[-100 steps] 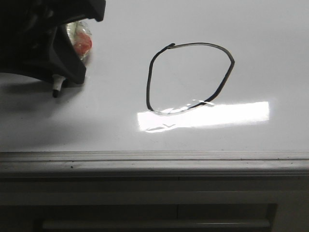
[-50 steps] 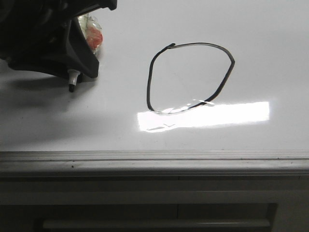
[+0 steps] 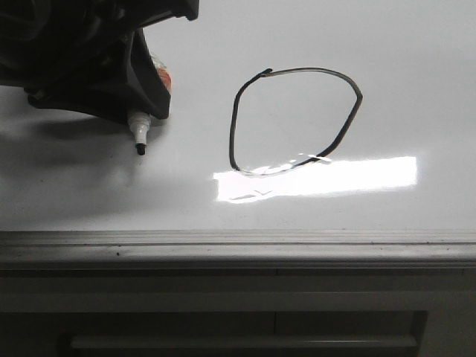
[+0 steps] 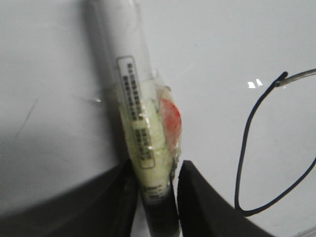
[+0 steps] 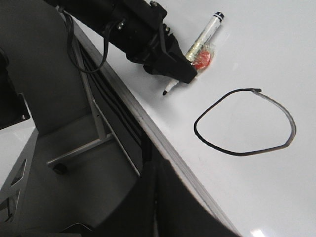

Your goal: Write number 0 on whiteboard

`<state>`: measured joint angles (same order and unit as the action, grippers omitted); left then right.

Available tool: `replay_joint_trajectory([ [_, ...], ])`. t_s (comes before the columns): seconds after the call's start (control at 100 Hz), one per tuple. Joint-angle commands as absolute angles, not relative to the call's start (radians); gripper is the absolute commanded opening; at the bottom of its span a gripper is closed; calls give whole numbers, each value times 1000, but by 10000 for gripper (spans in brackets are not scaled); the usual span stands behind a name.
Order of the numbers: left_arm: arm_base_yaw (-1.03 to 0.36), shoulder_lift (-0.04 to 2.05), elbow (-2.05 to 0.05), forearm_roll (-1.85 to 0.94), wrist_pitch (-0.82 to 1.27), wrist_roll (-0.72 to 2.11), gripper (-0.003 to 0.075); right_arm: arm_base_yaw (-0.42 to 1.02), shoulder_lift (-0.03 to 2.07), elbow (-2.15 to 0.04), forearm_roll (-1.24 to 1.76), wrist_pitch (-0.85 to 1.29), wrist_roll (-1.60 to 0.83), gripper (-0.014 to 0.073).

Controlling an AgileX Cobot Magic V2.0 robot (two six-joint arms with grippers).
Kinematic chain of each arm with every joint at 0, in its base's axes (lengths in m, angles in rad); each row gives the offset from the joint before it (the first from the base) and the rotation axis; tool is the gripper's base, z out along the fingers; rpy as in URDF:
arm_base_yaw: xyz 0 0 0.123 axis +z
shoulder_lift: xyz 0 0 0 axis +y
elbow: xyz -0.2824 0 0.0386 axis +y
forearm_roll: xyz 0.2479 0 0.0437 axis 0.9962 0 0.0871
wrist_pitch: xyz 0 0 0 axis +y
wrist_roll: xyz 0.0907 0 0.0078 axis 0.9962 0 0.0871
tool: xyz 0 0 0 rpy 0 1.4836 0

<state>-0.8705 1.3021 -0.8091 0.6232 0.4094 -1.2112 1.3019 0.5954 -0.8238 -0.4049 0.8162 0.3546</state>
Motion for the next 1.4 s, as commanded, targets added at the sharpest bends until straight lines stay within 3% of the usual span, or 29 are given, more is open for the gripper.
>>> replay_joint_trajectory([
  [0.0,-859,1335,-812,654,463,-1218,267,1295,597,-846,-428,745,360,-65],
  [0.16,-859,1331,-812,654,452,-1218,523,1295,597,-846,-428,737,360,-65],
  [0.23,-859,1322,-812,654,452,-1218,592,1295,597,-846,-428,732,360,-65],
  [0.45,-859,1251,-812,660,454,-1218,600,1295,597,-846,-428,711,360,-65],
  [0.61,-893,1079,-812,681,473,-1196,595,1295,597,-846,-442,692,360,-65],
  [0.69,-937,951,-812,724,517,-1191,552,1295,595,-844,-490,695,360,-65],
  [0.85,-1029,703,-804,808,634,-1166,393,1295,595,-821,-638,691,360,-65],
  [0.95,-1069,562,-797,811,682,-1117,223,1295,595,-791,-753,675,403,-64],
  [1.05,-1093,442,-768,808,689,-1044,-20,1295,595,-746,-945,661,607,-63],
  [1.21,-1098,304,-694,804,689,-1028,-20,1295,595,-655,-1304,661,1009,-64],
  [1.39,-1098,237,-638,781,687,-1028,-20,1295,595,-640,-1321,659,1046,-69],
])
